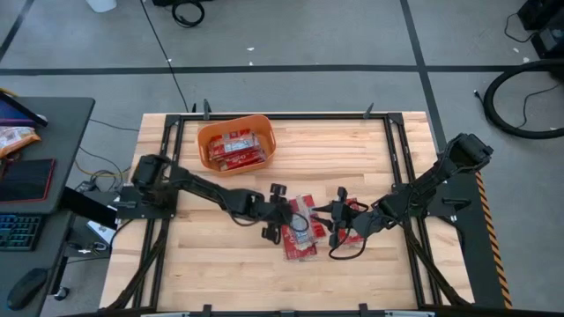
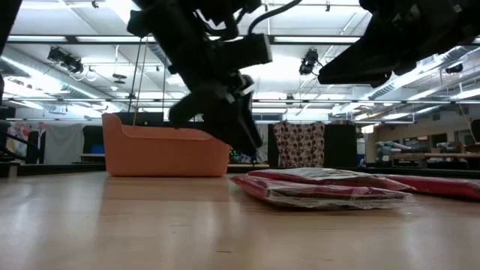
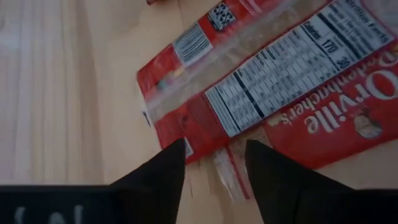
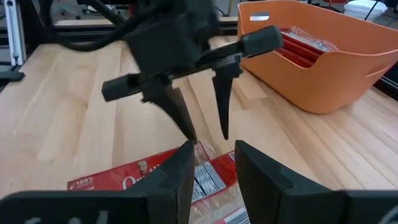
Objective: Sort popcorn bags into baskets
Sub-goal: Put the red popcorn bag into the orange bin
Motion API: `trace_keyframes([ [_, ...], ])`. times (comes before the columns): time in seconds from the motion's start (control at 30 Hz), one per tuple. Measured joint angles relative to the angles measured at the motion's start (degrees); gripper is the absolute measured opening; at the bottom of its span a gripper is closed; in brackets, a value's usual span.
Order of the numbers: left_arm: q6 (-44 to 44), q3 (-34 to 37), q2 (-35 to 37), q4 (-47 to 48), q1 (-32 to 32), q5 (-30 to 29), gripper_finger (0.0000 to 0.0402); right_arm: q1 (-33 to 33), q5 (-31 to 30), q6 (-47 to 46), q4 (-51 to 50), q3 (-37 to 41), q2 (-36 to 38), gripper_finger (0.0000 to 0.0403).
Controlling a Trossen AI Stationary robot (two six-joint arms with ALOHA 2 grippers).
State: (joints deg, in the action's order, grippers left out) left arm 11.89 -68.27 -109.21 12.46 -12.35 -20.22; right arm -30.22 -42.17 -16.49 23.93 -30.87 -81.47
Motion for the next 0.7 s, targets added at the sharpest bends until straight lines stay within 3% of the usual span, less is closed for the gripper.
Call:
trace_keyframes([
  [0.17,11.3,-4.3,-4.0,0.0,-2.0,-5.0,0.0199,0.0,0.0,0.0,-0.2,0.0,0.0,0.0120],
  [0.37,28.1,-5.4,-7.2,0.1,-3.7,-9.0,0.0201,0.0,0.0,0.2,-0.5,0.0,0.0,0.0120],
  [0.7,35.4,-5.5,-10.5,-1.7,-1.9,-8.3,0.0190,0.0,-0.2,1.2,0.0,0.0,0.0,0.0120],
])
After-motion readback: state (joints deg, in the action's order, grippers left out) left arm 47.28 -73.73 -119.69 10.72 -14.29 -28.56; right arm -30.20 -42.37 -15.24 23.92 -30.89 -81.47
